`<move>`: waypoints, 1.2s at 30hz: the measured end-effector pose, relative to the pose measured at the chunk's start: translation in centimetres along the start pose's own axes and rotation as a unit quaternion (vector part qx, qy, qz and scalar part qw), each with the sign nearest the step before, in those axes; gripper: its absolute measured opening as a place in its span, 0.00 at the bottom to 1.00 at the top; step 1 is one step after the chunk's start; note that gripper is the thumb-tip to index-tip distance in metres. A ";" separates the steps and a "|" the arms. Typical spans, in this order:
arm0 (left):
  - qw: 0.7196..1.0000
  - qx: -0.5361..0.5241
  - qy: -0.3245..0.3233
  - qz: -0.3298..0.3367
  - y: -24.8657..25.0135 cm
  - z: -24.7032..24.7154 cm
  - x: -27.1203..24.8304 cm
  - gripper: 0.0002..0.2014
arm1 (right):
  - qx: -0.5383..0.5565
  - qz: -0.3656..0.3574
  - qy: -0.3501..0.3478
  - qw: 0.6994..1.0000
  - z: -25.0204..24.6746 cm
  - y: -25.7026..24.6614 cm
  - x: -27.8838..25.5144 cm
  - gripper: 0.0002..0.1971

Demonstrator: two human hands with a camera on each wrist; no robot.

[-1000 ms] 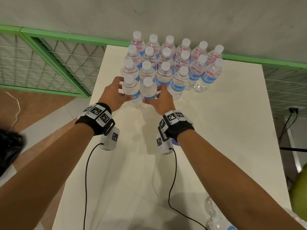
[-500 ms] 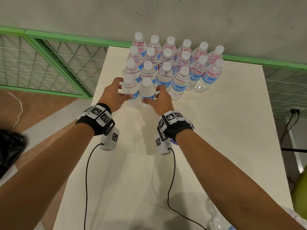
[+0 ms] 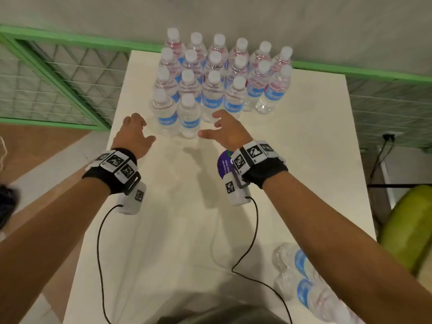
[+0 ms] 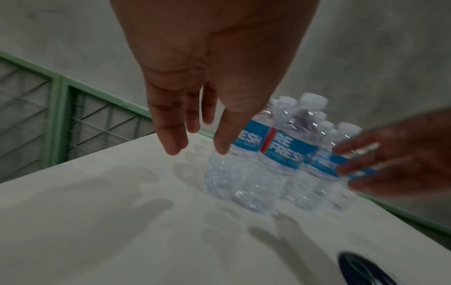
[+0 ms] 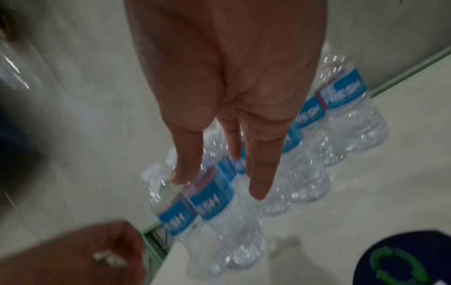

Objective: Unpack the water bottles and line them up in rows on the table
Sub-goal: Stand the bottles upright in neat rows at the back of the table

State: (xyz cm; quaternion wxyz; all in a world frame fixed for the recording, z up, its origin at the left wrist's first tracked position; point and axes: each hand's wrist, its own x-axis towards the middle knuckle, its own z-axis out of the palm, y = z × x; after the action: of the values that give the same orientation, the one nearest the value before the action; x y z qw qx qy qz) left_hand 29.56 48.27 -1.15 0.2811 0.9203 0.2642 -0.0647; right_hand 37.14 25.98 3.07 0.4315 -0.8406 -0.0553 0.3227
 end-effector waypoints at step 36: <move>0.907 -0.089 -0.308 0.272 16.8 8.3 -12.8 0.22 | -0.213 0.209 0.187 0.936 -15.9 15.4 -24.7 0.06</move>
State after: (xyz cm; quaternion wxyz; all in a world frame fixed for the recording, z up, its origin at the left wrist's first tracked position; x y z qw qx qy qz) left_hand 27.67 26.09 3.51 0.4364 0.8617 -0.0920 -0.2421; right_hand 24.28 -3.73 10.24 0.1680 -0.9506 0.1354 0.2234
